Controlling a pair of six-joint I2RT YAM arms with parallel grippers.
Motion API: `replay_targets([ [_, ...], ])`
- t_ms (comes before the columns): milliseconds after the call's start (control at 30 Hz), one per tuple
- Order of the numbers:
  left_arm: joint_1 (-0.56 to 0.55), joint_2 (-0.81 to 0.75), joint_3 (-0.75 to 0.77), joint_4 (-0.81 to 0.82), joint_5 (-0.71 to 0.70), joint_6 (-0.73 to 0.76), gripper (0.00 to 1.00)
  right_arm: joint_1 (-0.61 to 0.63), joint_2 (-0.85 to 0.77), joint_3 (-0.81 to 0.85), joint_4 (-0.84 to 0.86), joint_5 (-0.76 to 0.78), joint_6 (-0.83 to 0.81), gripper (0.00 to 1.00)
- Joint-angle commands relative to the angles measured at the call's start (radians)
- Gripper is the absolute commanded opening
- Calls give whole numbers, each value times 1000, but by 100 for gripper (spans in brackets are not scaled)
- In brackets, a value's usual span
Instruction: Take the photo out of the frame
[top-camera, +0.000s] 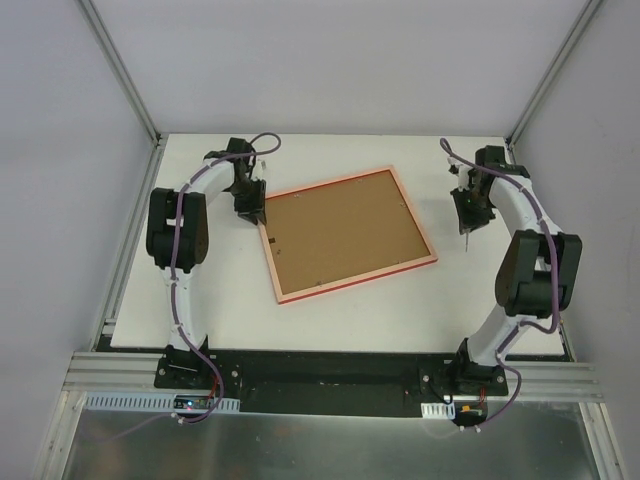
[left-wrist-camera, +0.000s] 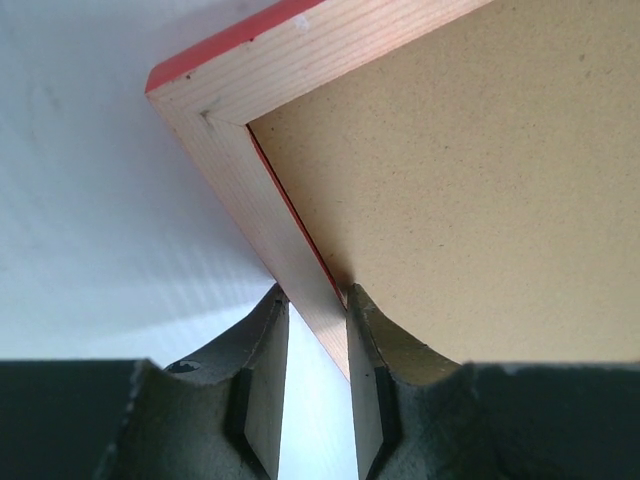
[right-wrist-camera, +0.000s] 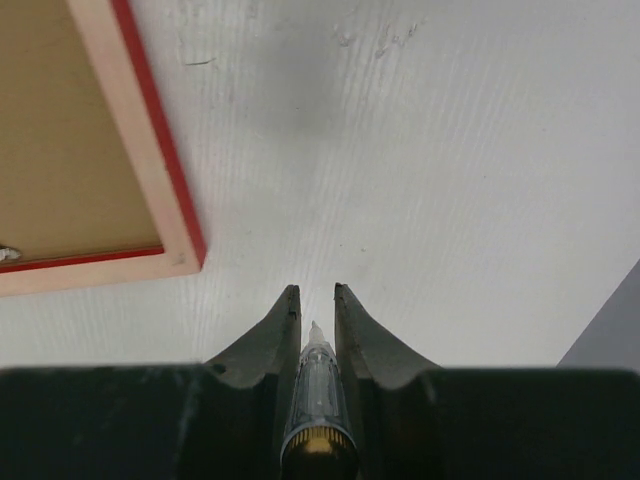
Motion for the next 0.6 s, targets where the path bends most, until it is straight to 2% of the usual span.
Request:
replay_targets([
  [0, 27, -65, -52, -20, -69, 58, 12, -25, 121, 105, -96, 22, -43, 1],
  [300, 41, -124, -100, -9, -66, 69, 7, -27, 340, 284, -156, -1, -11, 1],
  [567, 44, -164, -124, -5, -59, 72, 6, -25, 463, 381, -176, 0, 26, 11],
])
